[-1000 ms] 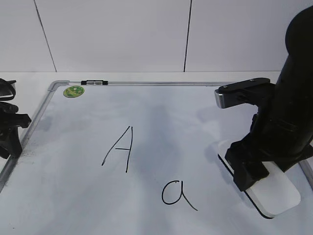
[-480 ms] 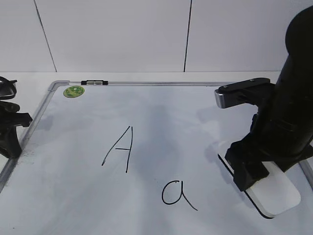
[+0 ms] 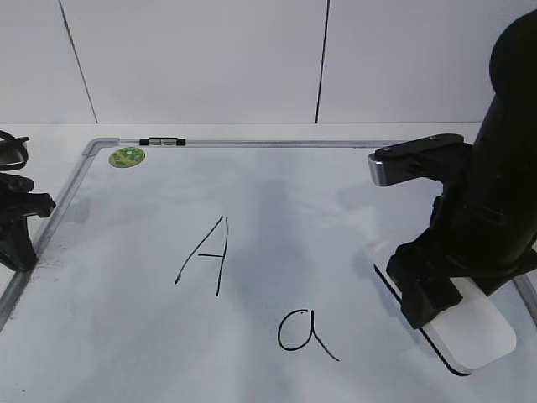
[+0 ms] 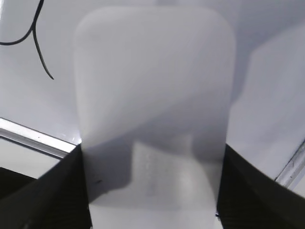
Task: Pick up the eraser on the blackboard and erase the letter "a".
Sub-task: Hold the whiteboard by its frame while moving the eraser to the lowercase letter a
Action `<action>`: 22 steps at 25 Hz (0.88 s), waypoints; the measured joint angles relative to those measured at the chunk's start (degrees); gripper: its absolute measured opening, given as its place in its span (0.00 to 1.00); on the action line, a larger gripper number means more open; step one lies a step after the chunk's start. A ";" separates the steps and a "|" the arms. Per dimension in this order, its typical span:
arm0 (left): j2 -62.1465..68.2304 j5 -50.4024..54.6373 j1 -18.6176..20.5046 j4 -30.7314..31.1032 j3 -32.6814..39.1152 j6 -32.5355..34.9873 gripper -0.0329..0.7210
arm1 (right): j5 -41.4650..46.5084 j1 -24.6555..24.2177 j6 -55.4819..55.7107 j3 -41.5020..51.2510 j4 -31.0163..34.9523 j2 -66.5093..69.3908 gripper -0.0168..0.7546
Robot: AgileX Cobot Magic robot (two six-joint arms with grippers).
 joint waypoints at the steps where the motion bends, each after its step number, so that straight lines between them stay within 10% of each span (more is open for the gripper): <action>1: 0.00 0.00 0.00 0.02 0.00 0.00 0.07 | 0.15 0.00 0.00 0.00 0.00 0.00 0.75; 22: 0.00 -0.11 0.00 -0.12 0.00 0.00 0.06 | -1.59 5.69 -4.71 0.00 4.88 5.76 0.75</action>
